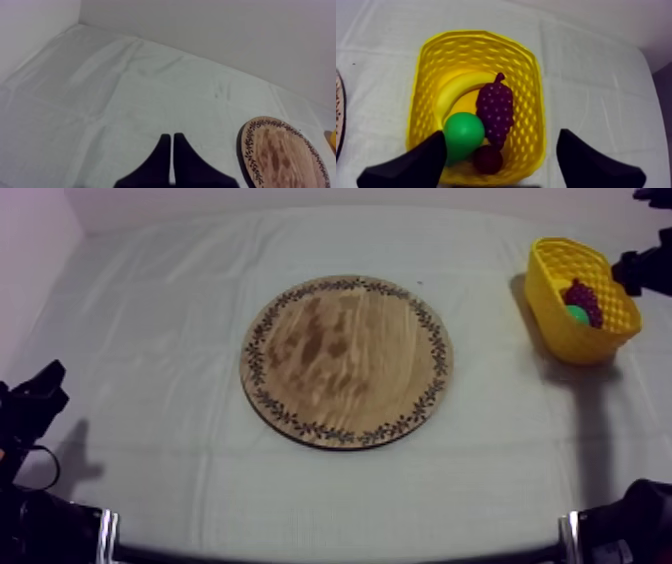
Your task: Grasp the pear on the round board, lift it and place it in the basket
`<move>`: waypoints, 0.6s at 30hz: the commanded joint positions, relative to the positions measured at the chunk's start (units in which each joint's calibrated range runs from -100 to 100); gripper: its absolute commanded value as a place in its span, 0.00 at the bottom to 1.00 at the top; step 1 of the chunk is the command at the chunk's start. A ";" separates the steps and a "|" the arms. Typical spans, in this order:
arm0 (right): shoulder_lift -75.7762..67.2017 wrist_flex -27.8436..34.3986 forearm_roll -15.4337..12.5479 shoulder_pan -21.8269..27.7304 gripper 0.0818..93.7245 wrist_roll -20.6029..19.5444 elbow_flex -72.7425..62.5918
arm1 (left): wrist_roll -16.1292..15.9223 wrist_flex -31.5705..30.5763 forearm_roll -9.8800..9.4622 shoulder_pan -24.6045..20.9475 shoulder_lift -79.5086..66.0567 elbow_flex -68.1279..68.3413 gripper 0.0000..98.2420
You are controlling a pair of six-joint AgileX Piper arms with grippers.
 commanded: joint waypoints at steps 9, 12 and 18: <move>-29.36 -7.62 -12.01 -1.51 0.54 13.48 23.97 | 0.01 -0.01 -0.01 0.02 0.00 0.00 0.00; -36.14 -8.04 -15.08 -2.36 0.43 15.32 28.81 | 0.01 -0.01 -0.01 0.02 0.00 0.00 0.00; -48.29 -7.03 -17.01 -4.17 0.25 15.93 36.94 | 0.01 -0.01 -0.01 0.02 0.00 0.00 0.00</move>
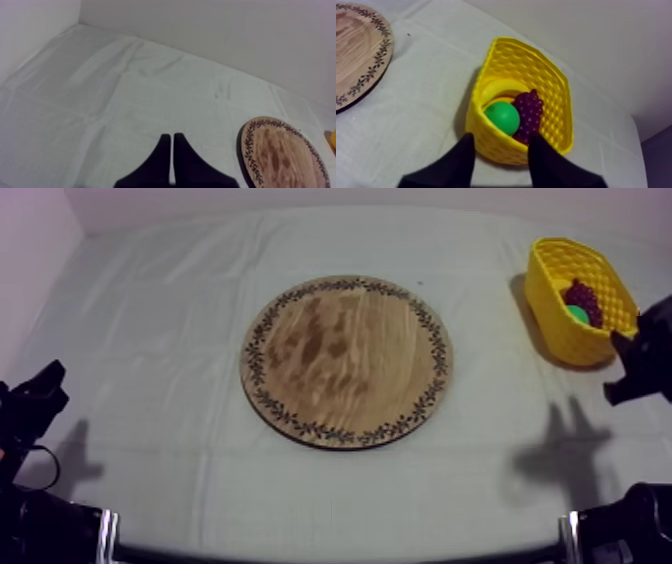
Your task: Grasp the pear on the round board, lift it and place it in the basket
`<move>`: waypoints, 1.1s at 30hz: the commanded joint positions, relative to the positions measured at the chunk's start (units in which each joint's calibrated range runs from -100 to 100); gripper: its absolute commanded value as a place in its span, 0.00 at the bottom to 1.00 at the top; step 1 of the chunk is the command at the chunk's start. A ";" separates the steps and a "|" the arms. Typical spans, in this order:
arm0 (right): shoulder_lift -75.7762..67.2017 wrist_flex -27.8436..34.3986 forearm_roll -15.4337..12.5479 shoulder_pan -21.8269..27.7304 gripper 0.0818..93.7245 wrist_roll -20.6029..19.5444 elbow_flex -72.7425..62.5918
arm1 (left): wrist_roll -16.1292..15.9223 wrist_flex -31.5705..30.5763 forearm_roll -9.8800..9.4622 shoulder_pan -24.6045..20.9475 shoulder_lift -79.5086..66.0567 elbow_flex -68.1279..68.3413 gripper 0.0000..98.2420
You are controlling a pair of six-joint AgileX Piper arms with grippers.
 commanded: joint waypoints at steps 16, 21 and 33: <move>-23.22 16.38 11.82 -6.55 0.01 -15.74 6.87 | 0.01 -0.01 -0.01 0.02 0.00 0.00 0.00; -23.47 15.81 12.27 -7.42 0.04 -27.14 7.41 | 0.01 -0.01 -0.01 0.02 0.00 0.00 0.00; -23.52 17.62 14.58 -7.94 0.01 -31.65 7.70 | 0.01 -0.01 -0.01 0.02 0.00 0.00 0.00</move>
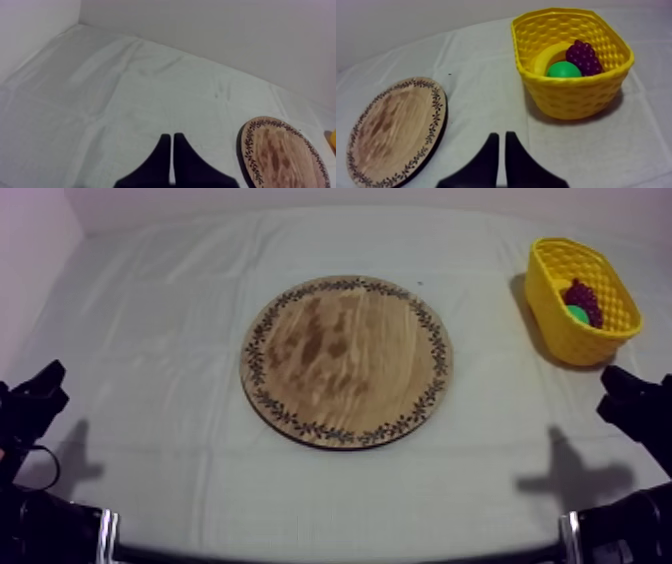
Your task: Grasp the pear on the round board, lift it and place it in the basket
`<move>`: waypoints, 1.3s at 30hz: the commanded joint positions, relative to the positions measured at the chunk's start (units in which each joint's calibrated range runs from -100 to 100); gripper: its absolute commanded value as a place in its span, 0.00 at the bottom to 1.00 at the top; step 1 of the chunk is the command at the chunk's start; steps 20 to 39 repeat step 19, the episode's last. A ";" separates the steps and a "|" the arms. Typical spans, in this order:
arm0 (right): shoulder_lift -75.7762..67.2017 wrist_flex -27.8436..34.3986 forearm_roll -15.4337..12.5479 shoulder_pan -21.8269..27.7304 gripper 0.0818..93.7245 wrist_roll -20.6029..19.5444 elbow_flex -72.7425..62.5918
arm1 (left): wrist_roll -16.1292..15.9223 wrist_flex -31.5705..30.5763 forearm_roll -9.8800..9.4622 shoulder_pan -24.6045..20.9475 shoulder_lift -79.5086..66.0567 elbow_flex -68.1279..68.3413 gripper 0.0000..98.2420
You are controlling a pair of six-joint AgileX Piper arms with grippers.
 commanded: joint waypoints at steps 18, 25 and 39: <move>-0.05 -0.49 0.01 -0.44 0.01 15.87 0.19 | 0.01 -0.01 -0.01 0.02 0.00 0.00 0.00; -0.05 -0.49 0.01 -0.44 0.01 15.18 0.19 | 0.01 -0.01 -0.01 0.02 0.00 0.00 0.00; -0.05 -0.49 0.01 -0.44 0.01 15.18 0.19 | 0.01 -0.01 -0.01 0.02 0.00 0.00 0.00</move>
